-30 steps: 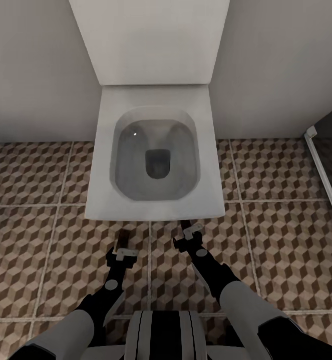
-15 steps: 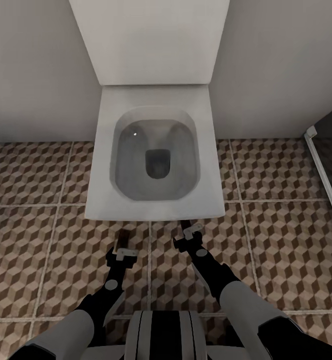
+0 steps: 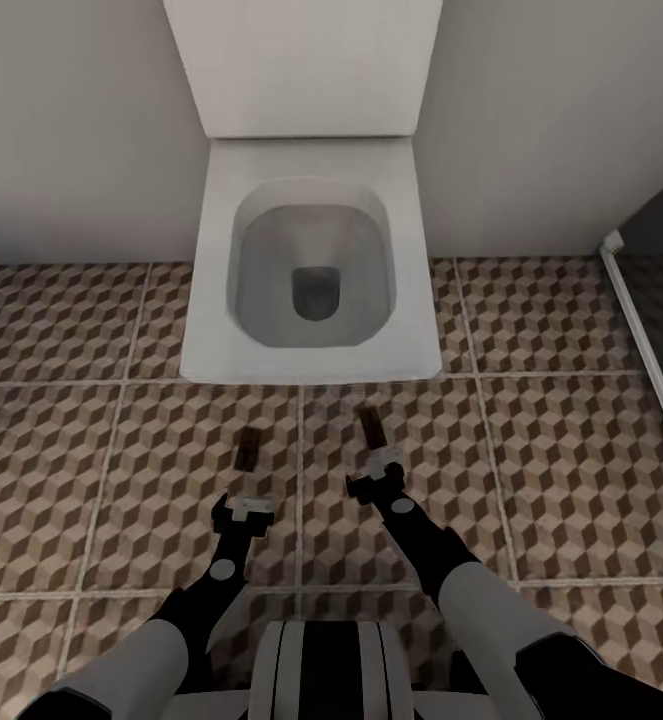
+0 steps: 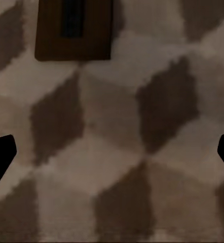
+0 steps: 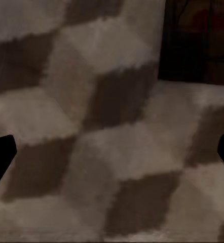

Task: Take the four mousetraps from the cabinet in the bathroom and place them on the bathroom floor. Make sure all four end up on the same floor surface, and ensure that at least two of them are either under or directly next to the same bathroom sink.

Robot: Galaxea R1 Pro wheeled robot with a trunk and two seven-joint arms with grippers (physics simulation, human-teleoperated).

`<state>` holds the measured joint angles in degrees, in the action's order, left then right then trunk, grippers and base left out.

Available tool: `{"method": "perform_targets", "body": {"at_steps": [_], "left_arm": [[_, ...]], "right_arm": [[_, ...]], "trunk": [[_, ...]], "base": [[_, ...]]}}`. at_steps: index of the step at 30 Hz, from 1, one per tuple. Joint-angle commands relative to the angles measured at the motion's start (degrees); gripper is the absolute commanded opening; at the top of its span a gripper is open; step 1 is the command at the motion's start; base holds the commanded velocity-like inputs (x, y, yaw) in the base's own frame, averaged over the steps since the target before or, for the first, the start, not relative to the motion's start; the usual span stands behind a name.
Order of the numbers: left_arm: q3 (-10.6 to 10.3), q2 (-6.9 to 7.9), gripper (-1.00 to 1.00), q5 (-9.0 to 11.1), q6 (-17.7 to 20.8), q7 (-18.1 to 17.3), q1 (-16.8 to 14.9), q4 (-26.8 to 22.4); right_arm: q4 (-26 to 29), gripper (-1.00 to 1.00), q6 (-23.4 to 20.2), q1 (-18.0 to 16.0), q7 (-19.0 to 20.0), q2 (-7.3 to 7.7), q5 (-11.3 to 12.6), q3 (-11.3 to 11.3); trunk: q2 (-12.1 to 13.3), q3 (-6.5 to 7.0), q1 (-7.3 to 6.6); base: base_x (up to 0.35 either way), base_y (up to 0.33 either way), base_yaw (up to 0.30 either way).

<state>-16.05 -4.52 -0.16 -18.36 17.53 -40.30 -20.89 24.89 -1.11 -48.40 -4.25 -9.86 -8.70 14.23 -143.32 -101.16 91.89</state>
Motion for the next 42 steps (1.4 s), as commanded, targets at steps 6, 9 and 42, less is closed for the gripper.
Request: {"method": "perform_targets", "body": {"at_steps": [6, 9, 42], "left_arm": [[-0.5, 0.03, 1.0, 0.0, -0.1, 0.6, 0.0, 0.1], [-0.5, 0.03, 1.0, 0.0, -0.1, 0.6, 0.0, 0.1], [-0.5, 0.03, 1.0, 0.1, -0.1, 0.5, 0.0, 0.1]], "right_arm": [[0.0, 1.0, -0.1, 0.0, -0.4, 0.02, -0.4, 0.3], [0.0, 1.0, -0.1, 0.0, -0.4, 0.02, -0.4, 0.3], [0.0, 1.0, -0.1, 0.0, -0.4, 0.02, -0.4, 0.4]], "trunk": [[0.0, -0.02, -0.04], [0.0, -0.02, -0.04], [0.0, -0.02, -0.04]], "base": [[-0.329, 0.0, 0.0], [-0.261, 0.0, 0.0], [-0.014, 0.0, 0.0]]}}
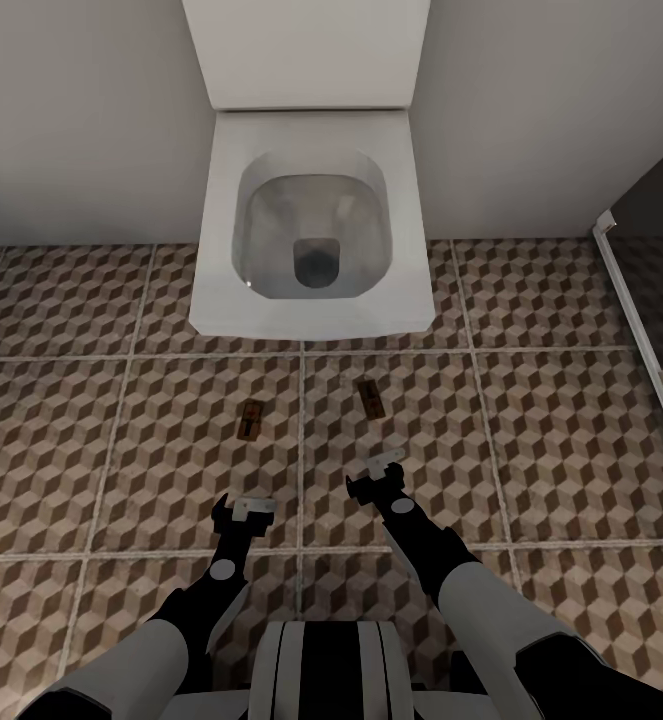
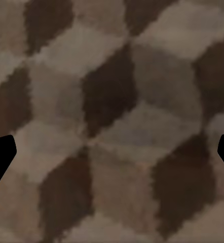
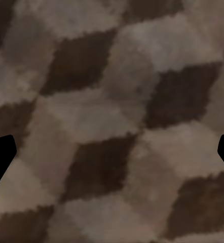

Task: Take the four mousetraps from the cabinet in the bathroom and place them on the bathroom floor. Make sure all four end up on the same floor surface, and ensure that at least two of them are either under or directly next to the same bathroom sink.

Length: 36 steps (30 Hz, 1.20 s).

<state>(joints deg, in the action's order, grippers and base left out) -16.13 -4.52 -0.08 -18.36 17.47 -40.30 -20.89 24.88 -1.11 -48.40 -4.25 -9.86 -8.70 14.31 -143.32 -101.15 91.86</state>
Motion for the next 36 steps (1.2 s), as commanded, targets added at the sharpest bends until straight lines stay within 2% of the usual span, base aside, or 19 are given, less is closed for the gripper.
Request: {"method": "perform_targets", "body": {"at_steps": [1, 7, 14, 36], "left_arm": [[-0.5, 0.03, 1.0, 0.0, -0.1, 0.6, 0.0, 0.1], [-0.5, 0.03, 1.0, 0.0, -0.1, 0.6, 0.0, 0.1], [-0.5, 0.03, 1.0, 0.0, -0.1, 0.6, 0.0, 0.1], [-0.5, 0.0, 1.0, 0.0, -0.1, 0.6, 0.0, 0.1]], "right_arm": [[0.0, 1.0, -0.1, 0.0, -0.4, 0.02, -0.4, 0.3], [0.0, 1.0, -0.1, 0.0, -0.4, 0.02, -0.5, 0.3], [0.0, 1.0, -0.1, 0.0, -0.4, 0.02, -0.5, 0.3], [0.0, 1.0, -0.1, 0.0, -0.4, 0.02, -0.5, 0.3]], "trunk": [[0.0, -0.02, -0.01], [0.0, -0.02, -0.01], [0.1, 1.53, -0.19], [8.9, 5.48, -5.02]], "base": [[0.0, 0.0, 0.0], [0.0, 0.0, 0.0], [0.0, 0.0, 0.0], [0.0, 0.0, 0.0]]}}
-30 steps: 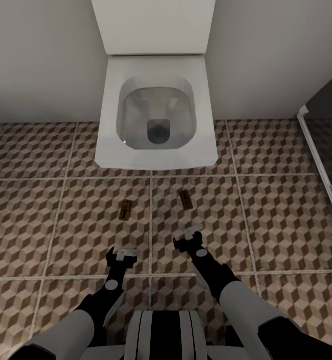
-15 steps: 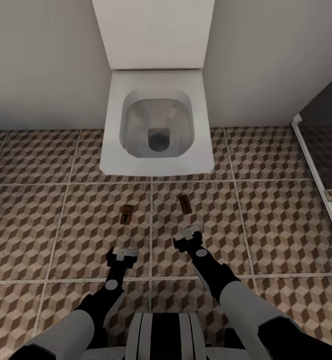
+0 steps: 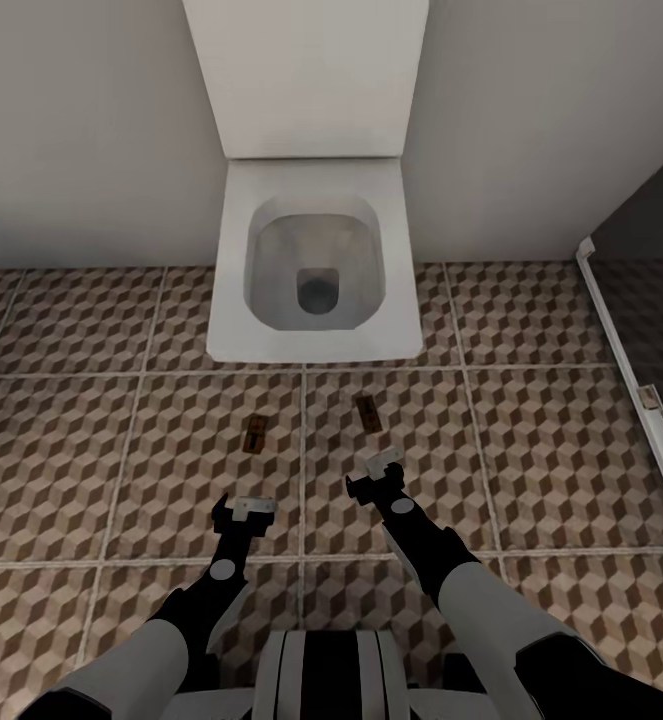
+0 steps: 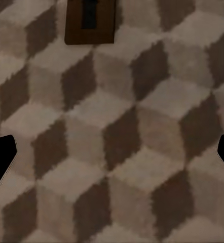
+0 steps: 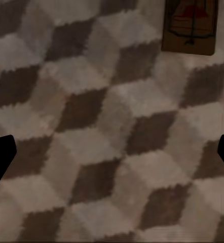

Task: Take the four mousetraps from the cabinet in the bathroom and place them on the bathroom floor. Make sure all four end up on the same floor surface, and ensure that at least two of them are either under or directly next to the same bathroom sink.

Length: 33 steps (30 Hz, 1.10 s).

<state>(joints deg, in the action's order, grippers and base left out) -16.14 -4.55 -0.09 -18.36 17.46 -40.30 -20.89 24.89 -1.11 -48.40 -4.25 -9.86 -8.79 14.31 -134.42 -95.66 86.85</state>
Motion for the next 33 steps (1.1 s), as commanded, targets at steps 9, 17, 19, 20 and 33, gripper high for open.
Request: {"method": "perform_targets", "body": {"at_steps": [9, 17, 19, 20, 33], "left_arm": [[-0.5, 0.06, 1.0, 0.0, -0.1, 0.6, 0.0, 0.1], [-0.5, 0.05, 1.0, 0.0, -0.1, 0.6, 0.0, 0.1], [-0.5, 0.06, 1.0, 0.0, -0.1, 0.6, 0.0, 0.1], [-0.5, 0.06, 1.0, 0.0, -0.1, 0.6, 0.0, 0.1], [-0.5, -0.01, 1.0, 0.0, 0.0, 0.6, 0.0, 0.1]], "right_arm": [[0.0, 1.0, -0.1, 0.0, -0.4, 0.02, -0.4, 0.3], [0.0, 1.0, -0.1, 0.0, -0.4, 0.03, -0.4, 0.3], [0.0, 1.0, -0.1, 0.0, -0.4, 0.03, -0.4, 0.3], [0.0, 1.0, -0.1, 0.0, -0.4, 0.03, -0.4, 0.3], [0.0, 1.0, 0.0, 0.0, -0.4, 0.06, -0.4, 0.3]], "trunk": [[3.6, 1.6, -1.99], [6.8, 3.04, -3.74], [7.6, 3.39, -4.18], [8.0, 3.57, -4.4], [13.2, 5.91, -7.26]], "base": [[0.0, 0.0, 0.0], [0.0, 0.0, 0.0], [0.0, 0.0, 0.0], [0.0, 0.0, 0.0], [0.0, 0.0, 0.0]]}}
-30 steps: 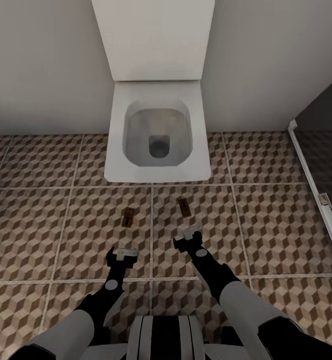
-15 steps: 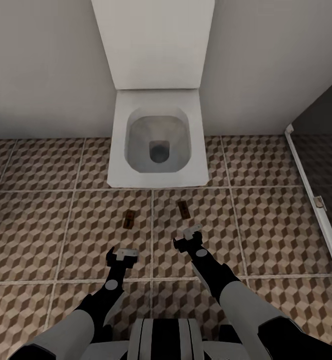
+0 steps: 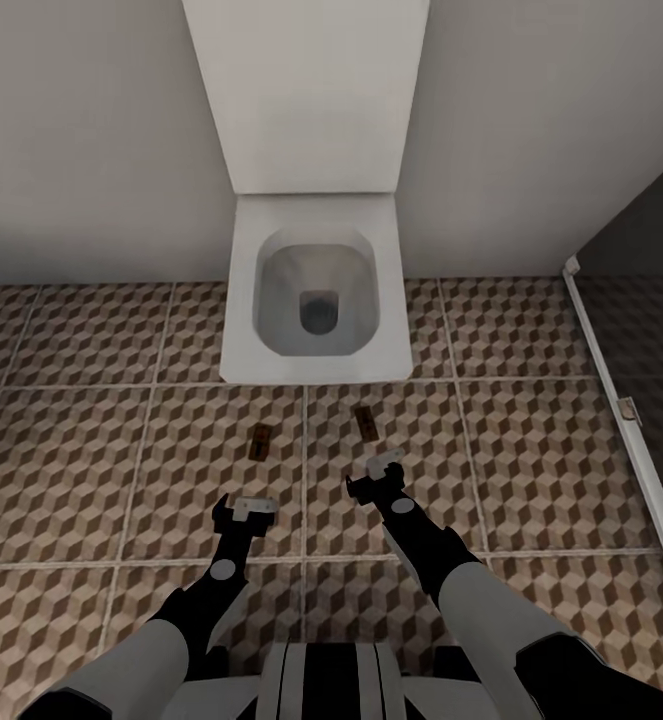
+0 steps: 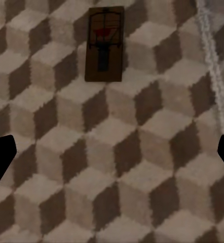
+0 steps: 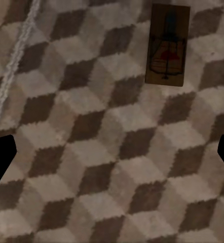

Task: Take the four mousetraps from the cabinet in the bathroom and place them on the bathroom floor. Make sure all four end up on the same floor surface, and ensure that at least two of them are either under or directly next to the same bathroom sink.

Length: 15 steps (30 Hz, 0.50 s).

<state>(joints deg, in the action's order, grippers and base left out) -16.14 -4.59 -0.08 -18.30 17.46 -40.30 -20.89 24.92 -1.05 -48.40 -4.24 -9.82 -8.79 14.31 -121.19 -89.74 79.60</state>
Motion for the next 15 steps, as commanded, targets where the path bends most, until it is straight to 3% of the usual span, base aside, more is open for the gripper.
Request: {"method": "perform_targets", "body": {"at_steps": [1, 15], "left_arm": [[-0.5, 0.03, 1.0, 0.0, -0.1, 0.6, 0.0, 0.1], [-0.5, 0.03, 1.0, 0.0, -0.1, 0.6, 0.0, 0.2]], "right_arm": [[0.0, 1.0, -0.1, 0.0, -0.4, 0.04, -0.4, 0.3], [0.4, 1.0, 0.0, 0.0, -0.4, 0.24, -0.4, 0.3]], "trunk": [[0.4, 0.16, -0.23], [6.0, 2.68, -3.3]], "base": [[0.0, 0.0, 0.0], [0.0, 0.0, 0.0]]}}
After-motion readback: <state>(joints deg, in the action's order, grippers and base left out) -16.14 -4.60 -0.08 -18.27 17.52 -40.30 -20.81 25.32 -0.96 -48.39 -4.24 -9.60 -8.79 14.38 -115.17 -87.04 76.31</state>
